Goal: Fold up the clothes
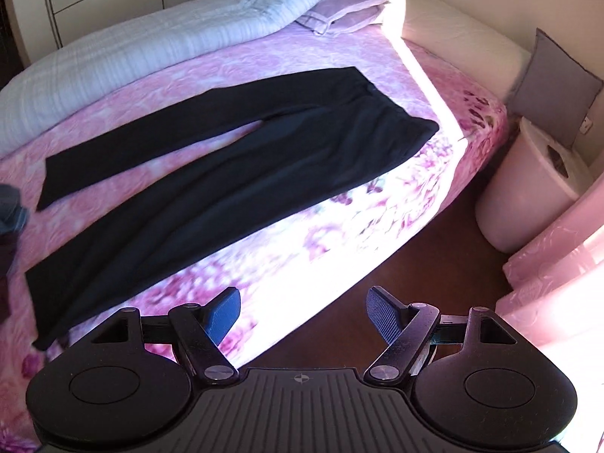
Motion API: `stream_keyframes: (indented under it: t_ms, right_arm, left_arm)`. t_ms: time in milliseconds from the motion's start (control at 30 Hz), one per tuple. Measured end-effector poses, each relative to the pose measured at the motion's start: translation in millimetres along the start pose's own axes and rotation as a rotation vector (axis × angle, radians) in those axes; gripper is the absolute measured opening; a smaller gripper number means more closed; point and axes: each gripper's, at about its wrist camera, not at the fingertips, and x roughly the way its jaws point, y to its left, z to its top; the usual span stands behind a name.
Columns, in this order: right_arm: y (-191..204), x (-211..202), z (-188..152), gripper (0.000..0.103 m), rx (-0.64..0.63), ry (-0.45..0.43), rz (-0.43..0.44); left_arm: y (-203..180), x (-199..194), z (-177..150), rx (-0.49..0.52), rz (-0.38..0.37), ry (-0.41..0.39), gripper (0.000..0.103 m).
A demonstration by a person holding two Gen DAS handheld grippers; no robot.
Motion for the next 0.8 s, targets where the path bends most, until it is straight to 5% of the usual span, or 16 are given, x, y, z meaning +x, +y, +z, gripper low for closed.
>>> stream_keyframes:
  t_ms: [333, 800]
  right_arm:
    - [35.3, -16.5, -7.3, 0.077, -0.045, -0.015, -0.025]
    - [32.5, -10.6, 2.5, 0.077, -0.052, -0.014, -0.015]
  left_arm:
    - [-2.5, -14.8, -11.5, 0.027, -0.016, -0.031, 0.088]
    - [-13.3, -8.8, -3.4, 0.040, -0.031, -0.031, 0.088]
